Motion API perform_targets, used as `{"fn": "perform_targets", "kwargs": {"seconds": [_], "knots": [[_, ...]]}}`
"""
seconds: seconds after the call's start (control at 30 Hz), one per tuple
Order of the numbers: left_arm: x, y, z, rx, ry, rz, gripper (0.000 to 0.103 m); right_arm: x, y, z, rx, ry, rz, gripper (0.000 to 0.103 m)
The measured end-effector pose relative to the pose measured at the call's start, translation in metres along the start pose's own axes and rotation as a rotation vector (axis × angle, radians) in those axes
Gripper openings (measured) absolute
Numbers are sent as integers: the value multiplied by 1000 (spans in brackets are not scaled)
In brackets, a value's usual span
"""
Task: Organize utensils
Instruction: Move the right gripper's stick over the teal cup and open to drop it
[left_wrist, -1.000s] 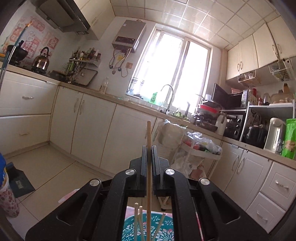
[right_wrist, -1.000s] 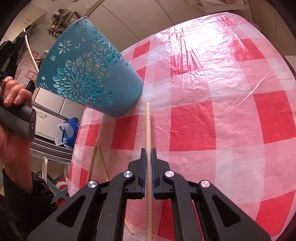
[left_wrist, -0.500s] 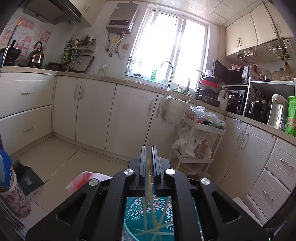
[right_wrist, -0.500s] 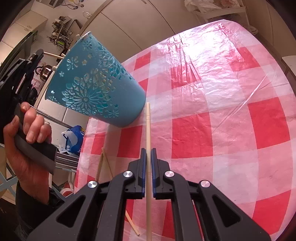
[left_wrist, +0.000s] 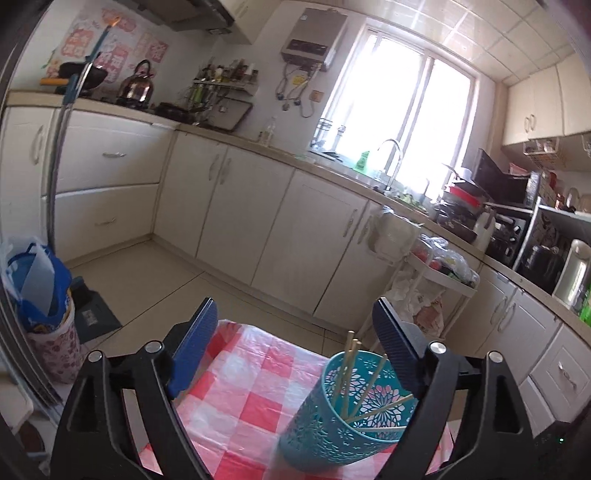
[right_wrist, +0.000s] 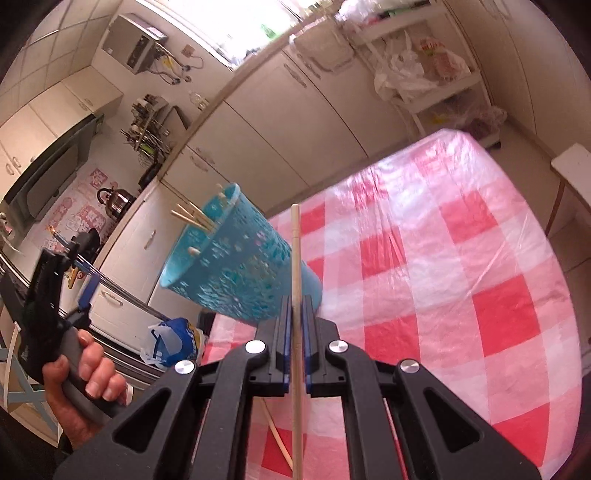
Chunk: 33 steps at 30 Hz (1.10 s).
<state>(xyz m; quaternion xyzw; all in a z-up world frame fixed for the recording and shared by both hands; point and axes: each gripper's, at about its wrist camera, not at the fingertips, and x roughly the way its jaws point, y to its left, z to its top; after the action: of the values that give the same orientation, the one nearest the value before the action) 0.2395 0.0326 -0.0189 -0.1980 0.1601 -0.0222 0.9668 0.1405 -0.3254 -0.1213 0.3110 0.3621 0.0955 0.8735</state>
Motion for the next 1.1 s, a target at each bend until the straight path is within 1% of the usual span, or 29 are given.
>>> {"fn": "perform_targets", "kwargs": {"seconds": [0.03,0.1,0.2,0.27,0.33,0.4,0.47,0.57,0.63,0.73,0.87,0.93,0.97,1.03,1.1], "knots": [[4,6,1,-21,20,0,82,-7,12,6,-24,-36,22,6],[10,12,1,-34,47,16,82,-20,40,19,-80,-122,70,6],[10,11,4,-6,42,11,82,-25,78,43,-151,-240,108,6],[7,11,7,-2,33,4,82,-15,99,60,-178,-303,112,6],[8,10,12,-16,34,-9,82,-1,115,75,-199,-361,95,6],[8,12,14,-25,36,-12,82,21,127,84,-216,-398,71,6],[9,15,17,-33,36,-12,82,40,133,88,-232,-409,40,6],[10,20,19,-47,39,-10,82,74,131,89,-231,-392,-1,6],[10,24,20,-53,41,-7,82,84,127,87,-231,-379,-23,6],[11,28,21,-64,47,-1,82,90,124,83,-238,-357,-29,6],[12,27,20,-64,57,1,82,91,118,77,-235,-316,-23,8],[12,24,20,-56,60,0,82,84,118,73,-243,-320,-19,18],[12,23,19,-52,60,-1,82,79,118,71,-253,-324,-23,26],[12,21,17,-41,65,-5,82,69,116,70,-255,-320,-24,27],[12,19,17,-25,66,-5,82,50,114,66,-249,-321,-8,27]]}}
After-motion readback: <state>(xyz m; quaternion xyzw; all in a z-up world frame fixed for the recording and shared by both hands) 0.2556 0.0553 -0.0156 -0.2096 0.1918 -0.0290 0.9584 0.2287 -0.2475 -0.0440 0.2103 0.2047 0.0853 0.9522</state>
